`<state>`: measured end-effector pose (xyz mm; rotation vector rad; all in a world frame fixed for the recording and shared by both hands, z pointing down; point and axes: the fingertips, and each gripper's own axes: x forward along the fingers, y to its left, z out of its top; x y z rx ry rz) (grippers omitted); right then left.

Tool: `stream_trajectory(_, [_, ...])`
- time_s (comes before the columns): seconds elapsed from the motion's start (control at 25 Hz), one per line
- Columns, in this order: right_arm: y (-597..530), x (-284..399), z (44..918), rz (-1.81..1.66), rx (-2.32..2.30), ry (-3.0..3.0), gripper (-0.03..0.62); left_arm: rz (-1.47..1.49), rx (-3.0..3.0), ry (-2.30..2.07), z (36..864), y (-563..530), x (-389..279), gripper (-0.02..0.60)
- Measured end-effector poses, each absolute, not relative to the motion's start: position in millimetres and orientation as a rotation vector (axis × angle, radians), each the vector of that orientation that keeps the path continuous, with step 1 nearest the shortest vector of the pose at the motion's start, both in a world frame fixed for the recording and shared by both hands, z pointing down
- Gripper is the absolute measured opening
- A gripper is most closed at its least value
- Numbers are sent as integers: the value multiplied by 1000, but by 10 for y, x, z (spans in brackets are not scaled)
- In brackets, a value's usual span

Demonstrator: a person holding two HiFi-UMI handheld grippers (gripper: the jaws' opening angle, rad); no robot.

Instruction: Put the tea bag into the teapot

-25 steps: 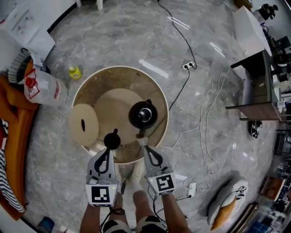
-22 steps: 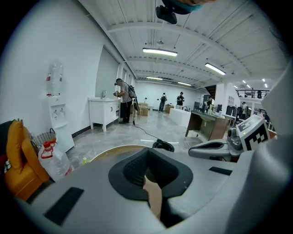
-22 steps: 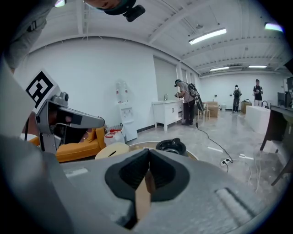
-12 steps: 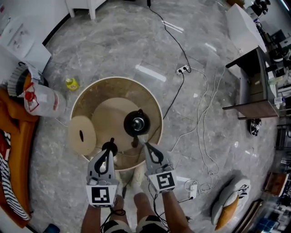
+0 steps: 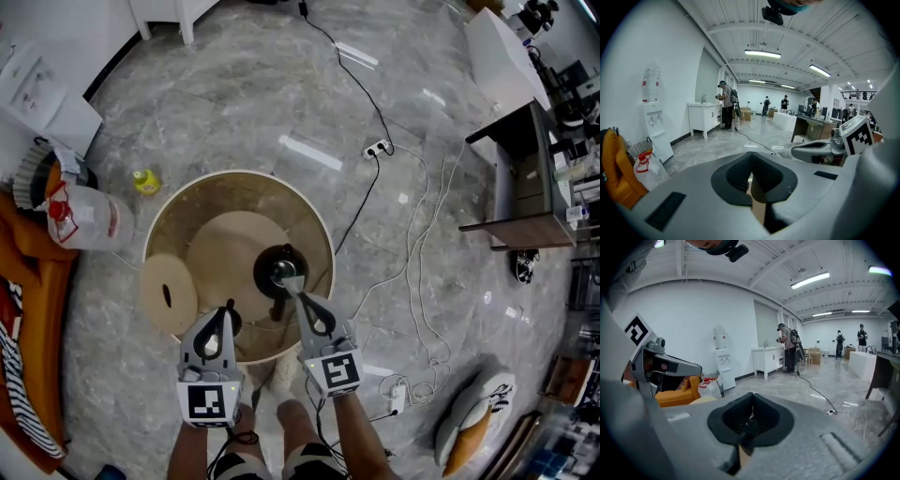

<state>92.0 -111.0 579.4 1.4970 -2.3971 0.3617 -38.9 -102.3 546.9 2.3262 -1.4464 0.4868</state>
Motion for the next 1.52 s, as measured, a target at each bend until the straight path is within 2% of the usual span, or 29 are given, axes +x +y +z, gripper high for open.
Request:
stream_trajectory(1.04, [-1407, 833, 6493, 453, 1422, -2378, 6, 533, 2254, -1450, 6062, -1202, -480, 17])
stream_trajectory(1.2, [-1409, 811, 6502, 453, 1426, -2405, 207, 535, 2249, -1451, 6080, -1194, -487, 17])
stream_trajectory(1.52, [-1383, 826, 6469, 459, 1441, -2388, 218, 552, 2351, -1454, 6055, -1165, -536, 17])
